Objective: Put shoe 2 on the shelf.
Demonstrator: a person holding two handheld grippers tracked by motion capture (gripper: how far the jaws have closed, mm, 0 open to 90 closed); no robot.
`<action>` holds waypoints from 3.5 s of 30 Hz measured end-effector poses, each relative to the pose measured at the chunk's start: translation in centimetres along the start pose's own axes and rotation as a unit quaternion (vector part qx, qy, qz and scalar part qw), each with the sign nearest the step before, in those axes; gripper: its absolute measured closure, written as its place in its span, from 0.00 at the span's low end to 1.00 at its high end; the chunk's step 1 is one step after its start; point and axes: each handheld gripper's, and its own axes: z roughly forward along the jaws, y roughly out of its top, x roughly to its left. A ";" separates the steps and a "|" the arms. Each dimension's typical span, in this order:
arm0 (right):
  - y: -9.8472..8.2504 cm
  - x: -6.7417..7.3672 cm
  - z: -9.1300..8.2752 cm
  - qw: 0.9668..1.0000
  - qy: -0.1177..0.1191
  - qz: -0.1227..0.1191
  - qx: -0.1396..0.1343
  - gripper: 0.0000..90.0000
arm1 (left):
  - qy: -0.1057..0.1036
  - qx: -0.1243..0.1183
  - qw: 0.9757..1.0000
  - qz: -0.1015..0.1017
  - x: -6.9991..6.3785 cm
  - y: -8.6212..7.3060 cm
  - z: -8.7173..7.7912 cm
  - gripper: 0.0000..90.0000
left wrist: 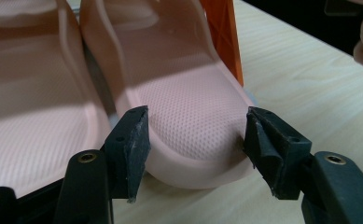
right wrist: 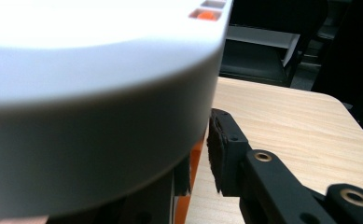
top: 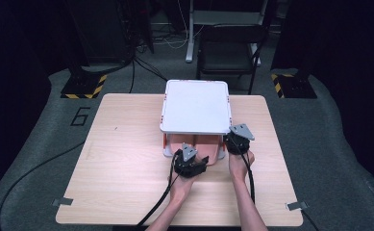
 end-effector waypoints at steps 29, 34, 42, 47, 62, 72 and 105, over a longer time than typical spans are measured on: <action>0.0 0.1 -0.1 1.000 -0.004 0.009 0.006 0.88 | 0.013 0.020 1.000 0.012 0.2 0.2 2.2 0.44; 0.0 0.1 -0.1 1.000 -0.005 0.010 0.007 0.88 | 0.009 0.023 1.000 0.012 0.3 0.2 2.1 0.44; 0.0 0.1 -0.1 1.000 -0.004 0.008 0.006 0.88 | 0.008 0.019 1.000 0.012 0.3 0.2 2.0 0.43; 0.0 0.1 -0.1 1.000 -0.005 0.008 0.006 0.88 | 0.003 0.020 1.000 0.022 0.2 0.3 1.6 0.42; -0.1 -0.1 0.1 1.000 0.007 0.020 -0.008 0.87 | -0.033 0.013 0.999 0.041 0.9 0.2 -2.3 0.38; -0.2 -0.2 -0.1 1.000 0.010 0.020 0.002 0.87 | -0.053 -0.009 0.997 0.051 4.7 0.2 -8.4 0.27; -4.5 -4.5 -9.3 0.997 0.070 0.032 0.003 0.11 | 0.084 -0.092 0.992 -0.001 19.4 -2.2 -21.4 0.21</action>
